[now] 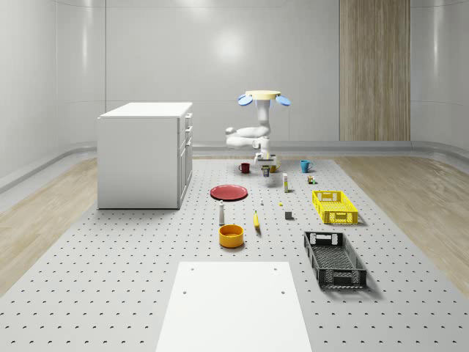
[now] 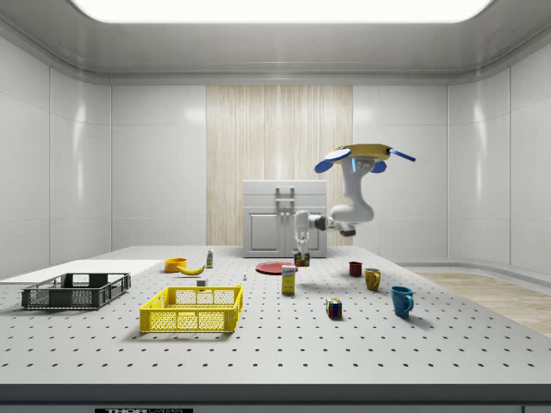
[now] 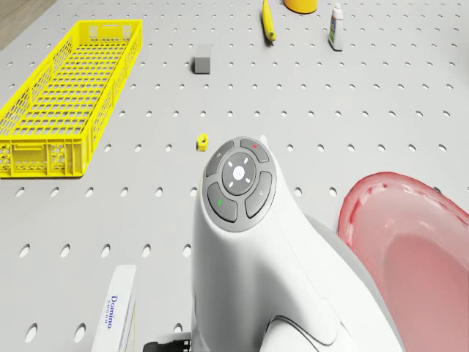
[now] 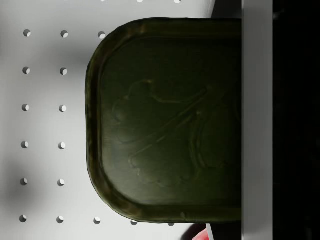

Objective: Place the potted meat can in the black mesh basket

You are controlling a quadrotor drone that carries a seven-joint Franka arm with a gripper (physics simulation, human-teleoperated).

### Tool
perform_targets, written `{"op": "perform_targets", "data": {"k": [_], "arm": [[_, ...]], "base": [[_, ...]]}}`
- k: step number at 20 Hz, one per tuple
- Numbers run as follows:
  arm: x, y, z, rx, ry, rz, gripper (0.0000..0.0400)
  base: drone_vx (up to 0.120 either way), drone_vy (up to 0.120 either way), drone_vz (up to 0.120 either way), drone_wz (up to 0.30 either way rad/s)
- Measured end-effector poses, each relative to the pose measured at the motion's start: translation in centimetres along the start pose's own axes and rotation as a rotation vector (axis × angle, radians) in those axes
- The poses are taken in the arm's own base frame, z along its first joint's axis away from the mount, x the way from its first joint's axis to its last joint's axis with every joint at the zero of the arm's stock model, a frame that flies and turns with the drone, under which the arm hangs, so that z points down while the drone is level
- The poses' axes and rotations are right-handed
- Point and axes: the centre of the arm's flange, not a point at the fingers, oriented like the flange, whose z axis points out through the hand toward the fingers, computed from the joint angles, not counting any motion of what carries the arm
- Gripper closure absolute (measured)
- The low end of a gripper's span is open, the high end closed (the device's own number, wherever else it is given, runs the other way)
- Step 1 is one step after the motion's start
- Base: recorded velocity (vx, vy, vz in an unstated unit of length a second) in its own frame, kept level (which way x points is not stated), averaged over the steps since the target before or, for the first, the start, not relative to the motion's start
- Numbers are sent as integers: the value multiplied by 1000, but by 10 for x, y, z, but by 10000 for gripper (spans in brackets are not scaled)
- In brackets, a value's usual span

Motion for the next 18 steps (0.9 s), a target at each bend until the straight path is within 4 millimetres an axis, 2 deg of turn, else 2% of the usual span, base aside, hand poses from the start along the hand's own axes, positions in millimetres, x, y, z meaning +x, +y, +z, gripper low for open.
{"op": "perform_targets", "data": {"k": [13,18], "arm": [[0,0,-1,0,0,-8,119],[0,0,-1,0,0,-9,119]], "base": [[120,0,6,0],[120,48,0,0]]}}
